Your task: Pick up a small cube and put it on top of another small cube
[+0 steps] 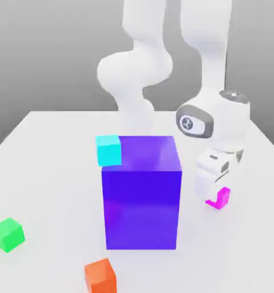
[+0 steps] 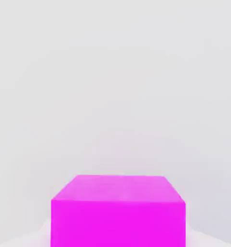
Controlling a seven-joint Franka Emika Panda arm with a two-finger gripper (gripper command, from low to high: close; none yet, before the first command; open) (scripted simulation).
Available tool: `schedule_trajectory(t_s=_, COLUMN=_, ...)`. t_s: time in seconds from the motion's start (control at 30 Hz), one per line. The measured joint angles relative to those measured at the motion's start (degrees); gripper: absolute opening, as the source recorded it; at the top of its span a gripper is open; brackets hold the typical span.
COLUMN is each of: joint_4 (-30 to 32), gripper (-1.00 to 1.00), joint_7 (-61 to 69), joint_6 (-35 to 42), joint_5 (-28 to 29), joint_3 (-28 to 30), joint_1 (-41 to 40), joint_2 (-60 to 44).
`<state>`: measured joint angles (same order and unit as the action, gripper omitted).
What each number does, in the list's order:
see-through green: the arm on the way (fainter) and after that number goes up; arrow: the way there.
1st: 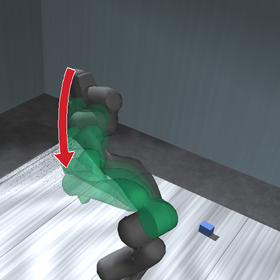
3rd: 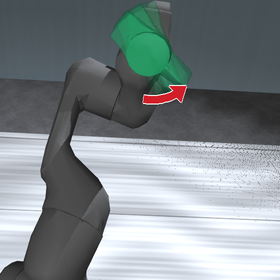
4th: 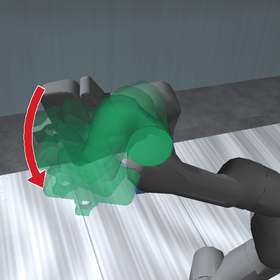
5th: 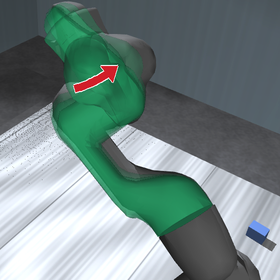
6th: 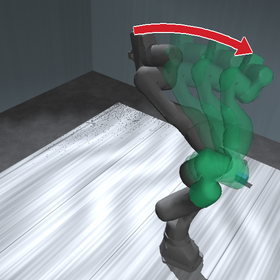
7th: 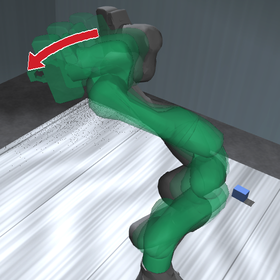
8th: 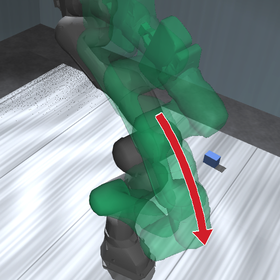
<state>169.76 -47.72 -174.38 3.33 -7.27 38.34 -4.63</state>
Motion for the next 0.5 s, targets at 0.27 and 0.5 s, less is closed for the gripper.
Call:
schedule_trajectory(t_s=0.27, joint_4=-4.29, gripper=-1.00, joint_7=2.58, joint_6=8.77, joint_5=-1.06, joint_3=1.93, joint_1=-4.44, joint_2=5.72)
schedule_trajectory(t_s=0.5, joint_4=-14.92, gripper=-1.00, joint_7=3.03, joint_6=12.08, joint_5=2.39, joint_3=7.40, joint_1=-13.70, joint_2=0.09)
